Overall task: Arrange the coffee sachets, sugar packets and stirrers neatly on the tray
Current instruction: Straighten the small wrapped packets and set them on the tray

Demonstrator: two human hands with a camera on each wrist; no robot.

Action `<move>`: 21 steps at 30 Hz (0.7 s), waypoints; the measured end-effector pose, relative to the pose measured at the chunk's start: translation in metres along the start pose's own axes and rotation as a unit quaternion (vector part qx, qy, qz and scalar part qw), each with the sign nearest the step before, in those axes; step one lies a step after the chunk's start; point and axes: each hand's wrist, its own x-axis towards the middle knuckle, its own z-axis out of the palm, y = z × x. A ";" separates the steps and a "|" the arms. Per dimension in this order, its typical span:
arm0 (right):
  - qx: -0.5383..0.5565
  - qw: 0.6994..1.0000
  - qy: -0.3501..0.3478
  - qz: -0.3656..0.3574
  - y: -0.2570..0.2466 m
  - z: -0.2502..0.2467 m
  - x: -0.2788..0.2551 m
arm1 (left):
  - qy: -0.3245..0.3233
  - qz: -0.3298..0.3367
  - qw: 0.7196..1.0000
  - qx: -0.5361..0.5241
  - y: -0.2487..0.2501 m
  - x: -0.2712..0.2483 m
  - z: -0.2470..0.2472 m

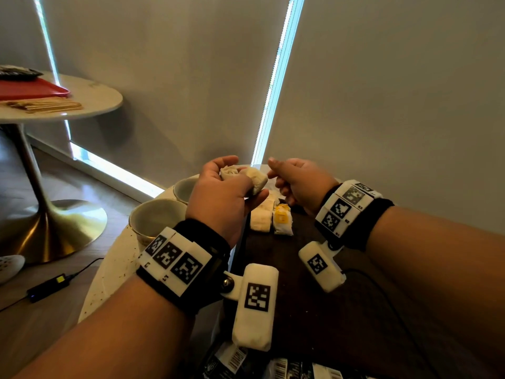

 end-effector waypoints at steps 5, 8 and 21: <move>0.139 0.984 -0.105 -0.034 -0.013 0.003 -0.016 | -0.011 -0.007 1.000 0.004 0.000 -0.001 -0.001; 0.121 0.985 -0.116 -0.041 -0.016 0.002 -0.025 | -0.012 -0.004 1.000 0.012 0.000 0.000 -0.002; 0.169 0.980 -0.094 -0.046 -0.013 0.000 -0.039 | -0.025 -0.008 1.000 0.007 -0.001 -0.004 0.003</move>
